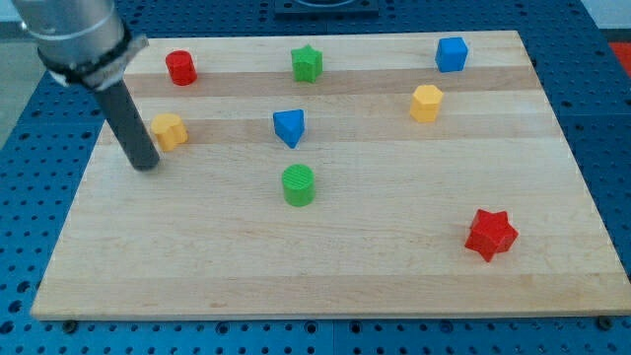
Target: Move the red star to the bottom right side of the yellow hexagon
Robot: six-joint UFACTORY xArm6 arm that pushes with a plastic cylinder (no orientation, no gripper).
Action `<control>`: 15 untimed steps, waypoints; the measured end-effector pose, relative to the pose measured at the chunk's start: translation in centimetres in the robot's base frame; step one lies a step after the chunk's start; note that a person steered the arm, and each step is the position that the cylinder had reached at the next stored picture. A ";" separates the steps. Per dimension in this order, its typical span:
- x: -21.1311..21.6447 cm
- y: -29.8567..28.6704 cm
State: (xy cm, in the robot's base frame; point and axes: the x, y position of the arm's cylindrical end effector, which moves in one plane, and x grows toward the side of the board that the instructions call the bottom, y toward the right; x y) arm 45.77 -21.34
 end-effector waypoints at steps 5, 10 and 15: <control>14.5 16.8; 16.1 34.6; -0.5 42.3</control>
State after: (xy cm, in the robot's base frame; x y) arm 45.25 20.95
